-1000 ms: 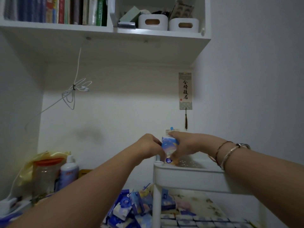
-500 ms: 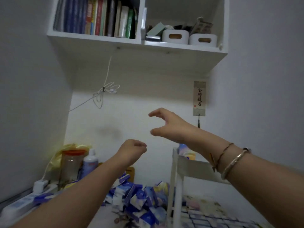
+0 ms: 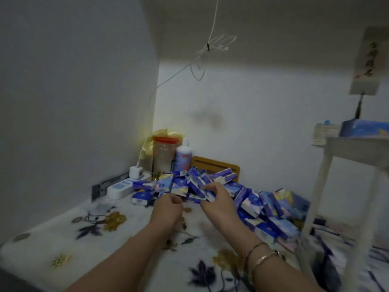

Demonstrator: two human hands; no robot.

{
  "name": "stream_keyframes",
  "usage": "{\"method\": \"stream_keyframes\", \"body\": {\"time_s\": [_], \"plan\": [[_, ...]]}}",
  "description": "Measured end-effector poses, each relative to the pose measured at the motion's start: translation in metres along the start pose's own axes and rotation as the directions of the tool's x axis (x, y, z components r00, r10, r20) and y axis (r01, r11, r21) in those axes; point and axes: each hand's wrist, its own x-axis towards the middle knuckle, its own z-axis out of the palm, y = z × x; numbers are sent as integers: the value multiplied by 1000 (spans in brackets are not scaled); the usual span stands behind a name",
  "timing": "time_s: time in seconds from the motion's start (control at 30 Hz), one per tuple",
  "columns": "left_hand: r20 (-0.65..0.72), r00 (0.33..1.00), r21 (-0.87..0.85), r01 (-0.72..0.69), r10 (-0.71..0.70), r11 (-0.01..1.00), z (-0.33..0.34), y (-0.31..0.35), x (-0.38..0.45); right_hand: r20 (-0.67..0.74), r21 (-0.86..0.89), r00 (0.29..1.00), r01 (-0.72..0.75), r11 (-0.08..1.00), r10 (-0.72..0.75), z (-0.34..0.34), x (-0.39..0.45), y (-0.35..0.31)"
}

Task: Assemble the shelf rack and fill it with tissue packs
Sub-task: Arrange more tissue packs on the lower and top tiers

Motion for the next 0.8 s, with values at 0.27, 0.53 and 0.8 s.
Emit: {"method": "stream_keyframes", "body": {"time_s": [0.27,0.53,0.8], "plan": [[-254,928,503,-114,273,856,15,-34,50,-185,-69,981,53,996,-65,53,38,58],[13,868,749,-338,497,570,28,-33,78,-227,-351,935,181,919,-271,68,78,75],[-263,873,273,-341,411,900,9,-24,72,6,-673,928,279,685,-372,66,95,84]]}}
